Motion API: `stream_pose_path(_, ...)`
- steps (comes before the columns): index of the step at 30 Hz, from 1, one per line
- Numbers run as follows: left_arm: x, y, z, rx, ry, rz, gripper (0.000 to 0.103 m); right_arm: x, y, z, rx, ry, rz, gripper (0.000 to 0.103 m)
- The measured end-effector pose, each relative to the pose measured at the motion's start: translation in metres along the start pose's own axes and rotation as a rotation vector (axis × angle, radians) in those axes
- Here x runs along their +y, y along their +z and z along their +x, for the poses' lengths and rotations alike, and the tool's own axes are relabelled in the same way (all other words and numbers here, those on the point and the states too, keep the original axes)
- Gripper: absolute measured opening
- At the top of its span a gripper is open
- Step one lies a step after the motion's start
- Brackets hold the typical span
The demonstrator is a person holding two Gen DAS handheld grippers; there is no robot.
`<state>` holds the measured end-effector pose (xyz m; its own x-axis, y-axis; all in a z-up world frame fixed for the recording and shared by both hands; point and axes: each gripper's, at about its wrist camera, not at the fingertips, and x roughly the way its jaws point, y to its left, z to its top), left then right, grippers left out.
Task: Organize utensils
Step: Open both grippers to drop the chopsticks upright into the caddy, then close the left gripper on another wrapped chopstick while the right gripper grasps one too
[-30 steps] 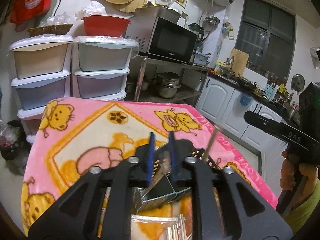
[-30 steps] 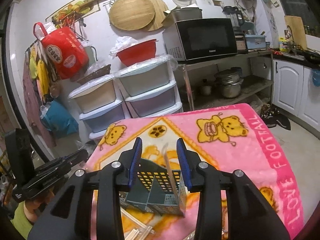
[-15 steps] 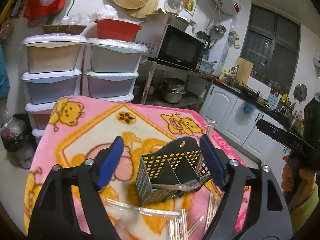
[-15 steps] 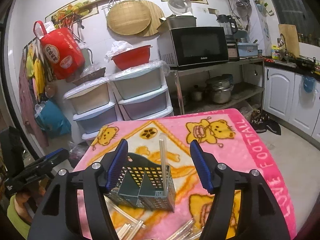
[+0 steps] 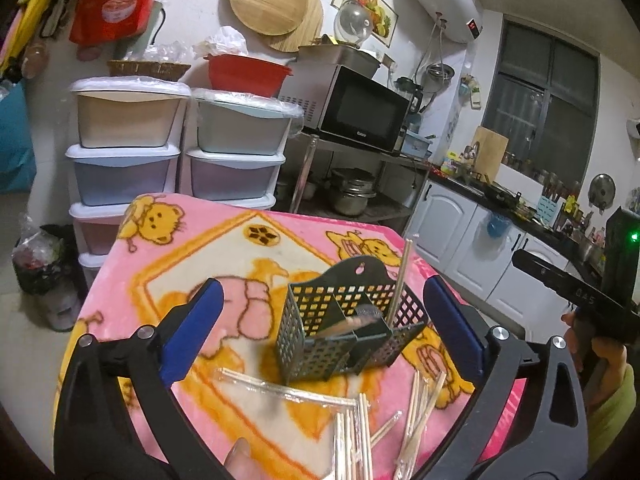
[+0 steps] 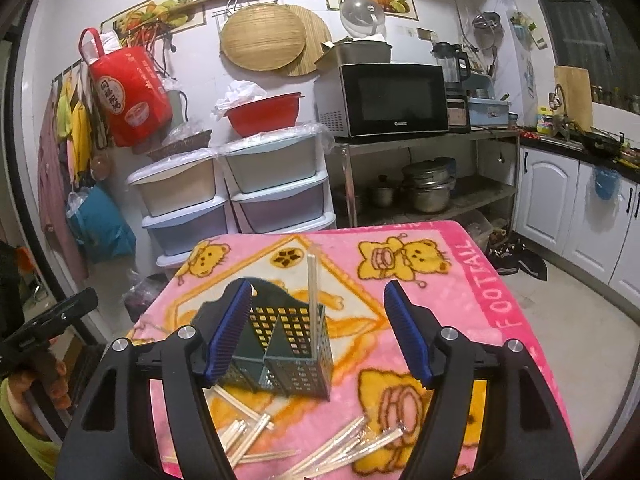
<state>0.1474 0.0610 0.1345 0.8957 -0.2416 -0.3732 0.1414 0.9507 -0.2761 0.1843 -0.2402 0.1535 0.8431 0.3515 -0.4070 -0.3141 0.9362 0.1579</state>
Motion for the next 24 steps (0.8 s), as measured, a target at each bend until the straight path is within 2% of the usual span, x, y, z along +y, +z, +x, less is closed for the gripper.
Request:
stream_pose_path(13,-0.009,-0.038,0.006,0.075,0.008,0.008,0.092,-0.003,-0.041,-0.006,0.052,-0.024,-0.018,0.066)
stream_pose_path(24,-0.023,-0.078,0.03,0.21,-0.033,0.05,0.092,-0.021,-0.073,0.005,0.13,-0.056,0.009,0.066)
